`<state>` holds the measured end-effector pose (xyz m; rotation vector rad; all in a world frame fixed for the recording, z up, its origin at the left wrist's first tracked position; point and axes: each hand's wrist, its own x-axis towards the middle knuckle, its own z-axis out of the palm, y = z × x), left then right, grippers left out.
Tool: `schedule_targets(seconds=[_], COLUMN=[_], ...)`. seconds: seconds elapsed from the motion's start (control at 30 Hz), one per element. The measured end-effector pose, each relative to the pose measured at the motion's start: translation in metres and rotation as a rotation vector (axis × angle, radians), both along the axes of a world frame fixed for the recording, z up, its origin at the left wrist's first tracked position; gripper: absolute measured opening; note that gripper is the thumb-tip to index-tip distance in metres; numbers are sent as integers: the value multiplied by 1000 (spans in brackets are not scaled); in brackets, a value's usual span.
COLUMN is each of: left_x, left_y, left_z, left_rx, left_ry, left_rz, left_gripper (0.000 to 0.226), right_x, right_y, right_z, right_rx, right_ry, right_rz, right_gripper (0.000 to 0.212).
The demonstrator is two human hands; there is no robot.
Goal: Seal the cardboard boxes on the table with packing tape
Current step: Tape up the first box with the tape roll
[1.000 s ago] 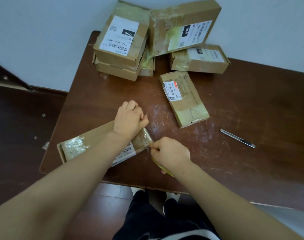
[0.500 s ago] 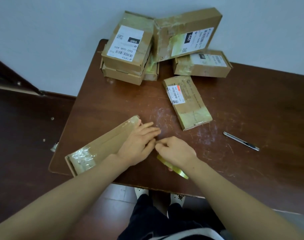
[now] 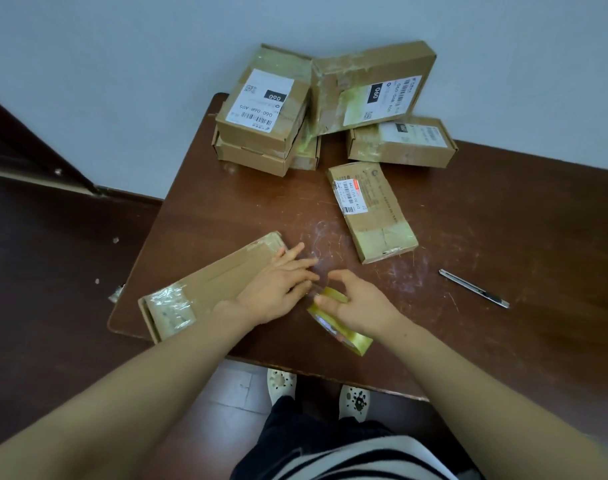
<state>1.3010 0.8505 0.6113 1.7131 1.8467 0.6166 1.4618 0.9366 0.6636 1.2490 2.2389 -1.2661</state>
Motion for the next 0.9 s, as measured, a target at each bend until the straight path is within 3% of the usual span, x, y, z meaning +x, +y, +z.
schedule_targets(seconds=[0.1, 0.2, 0.33, 0.4, 0.43, 0.5, 0.57, 0.63, 0.8, 0.9], left_x=[-7, -6, -20, -37, -44, -55, -60, -57, -19, -25], left_y=[-14, -25, -14, -12, -13, -13, -12, -11, -20, -18], left_z=[1, 7, 27, 46, 56, 74, 89, 96, 76, 64], left_rx=[-226, -473, -583, -659, -676, -646, -547, -449, -226, -217], left_ry=[244, 502, 349, -4, -186, -359, -350, -175, 702, 827], left_rz=[31, 218, 175, 167, 182, 209, 249, 290, 322, 353], left_gripper=[100, 130, 120, 114, 109, 83, 56, 61, 75, 67], right_x=[3, -1, -6, -9, -13, -27, -45, -63, -90, -92], right_y=[3, 2, 10, 20, 24, 30, 31, 32, 36, 36], right_z=[-1, 3, 31, 55, 67, 82, 90, 96, 105, 107], right_rx=[-15, -48, -47, -172, -231, -233, -206, -218, -225, -293], right_ry=[43, 62, 162, 270, 306, 306, 304, 337, 375, 387], right_rz=[-34, -30, -62, -191, -233, -218, -179, -185, -161, -108], right_gripper=[57, 48, 34, 16, 19, 21, 23, 27, 31, 28])
